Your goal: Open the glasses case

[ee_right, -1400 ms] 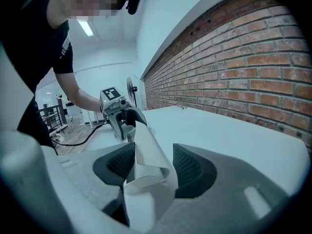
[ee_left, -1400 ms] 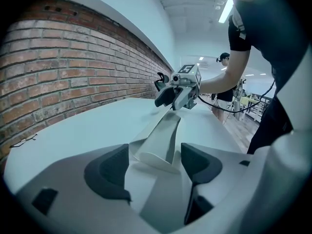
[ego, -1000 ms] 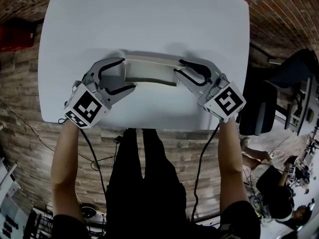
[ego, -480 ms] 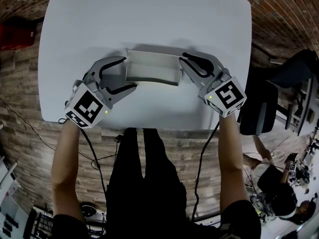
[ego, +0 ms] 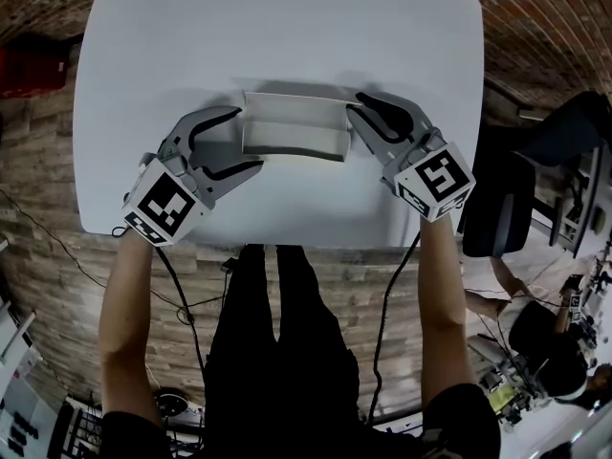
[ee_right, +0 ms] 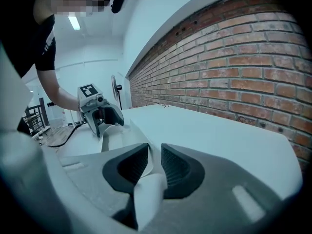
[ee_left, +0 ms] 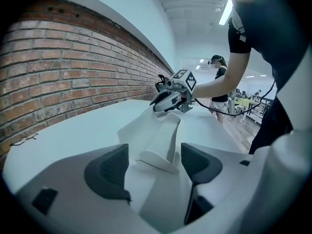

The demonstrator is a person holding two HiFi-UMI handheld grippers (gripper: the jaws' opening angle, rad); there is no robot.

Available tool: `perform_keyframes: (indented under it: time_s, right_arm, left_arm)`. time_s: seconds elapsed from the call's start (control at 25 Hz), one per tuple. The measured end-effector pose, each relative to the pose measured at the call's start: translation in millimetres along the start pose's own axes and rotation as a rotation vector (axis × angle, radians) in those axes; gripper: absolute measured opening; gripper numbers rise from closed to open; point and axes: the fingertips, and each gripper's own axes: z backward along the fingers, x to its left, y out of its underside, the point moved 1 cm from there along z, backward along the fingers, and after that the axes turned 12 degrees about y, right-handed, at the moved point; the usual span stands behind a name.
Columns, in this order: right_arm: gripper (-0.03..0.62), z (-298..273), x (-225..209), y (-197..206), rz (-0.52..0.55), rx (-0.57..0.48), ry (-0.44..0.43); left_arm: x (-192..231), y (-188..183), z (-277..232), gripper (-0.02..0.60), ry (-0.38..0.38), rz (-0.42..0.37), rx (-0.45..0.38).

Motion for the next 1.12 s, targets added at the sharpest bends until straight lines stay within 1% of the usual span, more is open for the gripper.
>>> perform_keyframes:
  time_s: [0.08,0.16,0.32,0.52,0.8,0.92,1.04,1.12]
  right_arm:
    - [0.071,8,1,-4,-0.012,-0.017,-0.004]
    - [0.071,16,-1,-5,-0.038,-0.036,0.011]
    - [0.071,25,-5,0,-0.063,-0.05,0.06]
    - [0.071,28,-9,7,-0.091,-0.035,0.127]
    - [0.071,45,-4,15,-0.14,-0.035,0.192]
    - [0.057,52,0,16,-0.141,-0.029,0.23]
    - [0.054,60,7,11,-0.134,-0.029,0.242]
    - [0.054,69,9,10,-0.152,-0.029,0.257]
  left_arm:
    - [0,-3,3,0.336,0.004,0.01,-0.032]
    - [0,-4,4,0.345,0.004,0.017,-0.051]
    - [-1,-2,3,0.345,0.002,0.014,-0.044]
    - [0,-1,4,0.345,-0.003,0.014,-0.042]
    - [0,-3,3,0.345,-0.011,0.015,-0.051]
    - [2,-3,4,0.344,-0.029,0.017,-0.068]
    - [0,-1,7,0.344,-0.047,0.026,-0.079]
    - [-5,1,7,0.327,-0.057,0.033,-0.073]
